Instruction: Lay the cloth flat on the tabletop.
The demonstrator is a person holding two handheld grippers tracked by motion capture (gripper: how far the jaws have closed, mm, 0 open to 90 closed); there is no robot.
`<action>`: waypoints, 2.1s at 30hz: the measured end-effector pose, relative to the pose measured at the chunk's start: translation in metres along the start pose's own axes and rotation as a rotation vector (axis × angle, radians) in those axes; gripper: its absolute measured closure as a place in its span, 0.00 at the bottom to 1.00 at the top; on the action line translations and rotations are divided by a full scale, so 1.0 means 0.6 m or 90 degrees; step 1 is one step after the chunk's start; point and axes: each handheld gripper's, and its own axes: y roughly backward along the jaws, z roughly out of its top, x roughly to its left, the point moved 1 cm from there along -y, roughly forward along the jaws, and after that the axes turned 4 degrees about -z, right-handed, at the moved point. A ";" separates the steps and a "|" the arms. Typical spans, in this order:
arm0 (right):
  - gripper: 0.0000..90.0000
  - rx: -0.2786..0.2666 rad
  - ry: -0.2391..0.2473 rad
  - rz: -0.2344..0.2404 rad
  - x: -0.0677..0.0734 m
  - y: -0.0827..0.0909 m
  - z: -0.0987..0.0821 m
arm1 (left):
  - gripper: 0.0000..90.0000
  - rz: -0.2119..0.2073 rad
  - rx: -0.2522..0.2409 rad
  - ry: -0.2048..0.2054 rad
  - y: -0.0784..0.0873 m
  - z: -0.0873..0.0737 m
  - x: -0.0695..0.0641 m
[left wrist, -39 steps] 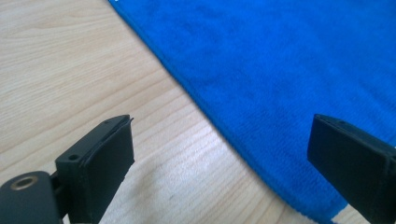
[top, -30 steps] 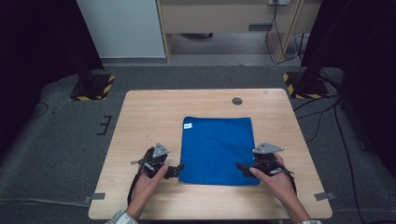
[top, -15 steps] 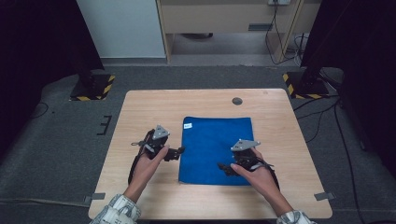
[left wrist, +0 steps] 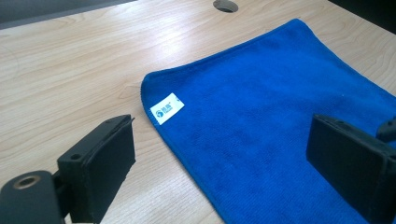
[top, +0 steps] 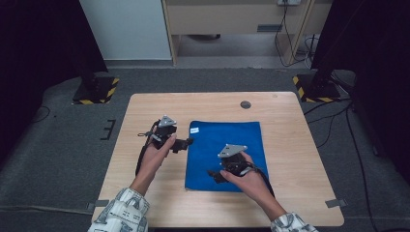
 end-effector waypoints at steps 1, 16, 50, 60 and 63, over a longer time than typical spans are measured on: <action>0.18 0.001 0.007 0.004 0.006 -0.004 0.003 | 0.08 -0.001 -0.001 0.001 -0.002 0.000 -0.001; 0.19 0.028 0.020 0.033 0.047 -0.040 0.021 | 0.09 0.007 -0.019 0.016 -0.009 0.035 0.016; 0.65 0.034 0.069 0.102 0.127 -0.064 0.016 | 0.09 0.017 -0.014 0.028 0.006 0.027 0.051; 0.38 0.059 0.079 0.055 0.155 -0.096 0.011 | 0.09 0.018 -0.017 0.027 0.003 0.027 0.053; 0.45 0.067 0.065 0.044 0.150 -0.099 0.007 | 0.09 0.018 -0.018 0.033 -0.008 0.026 0.056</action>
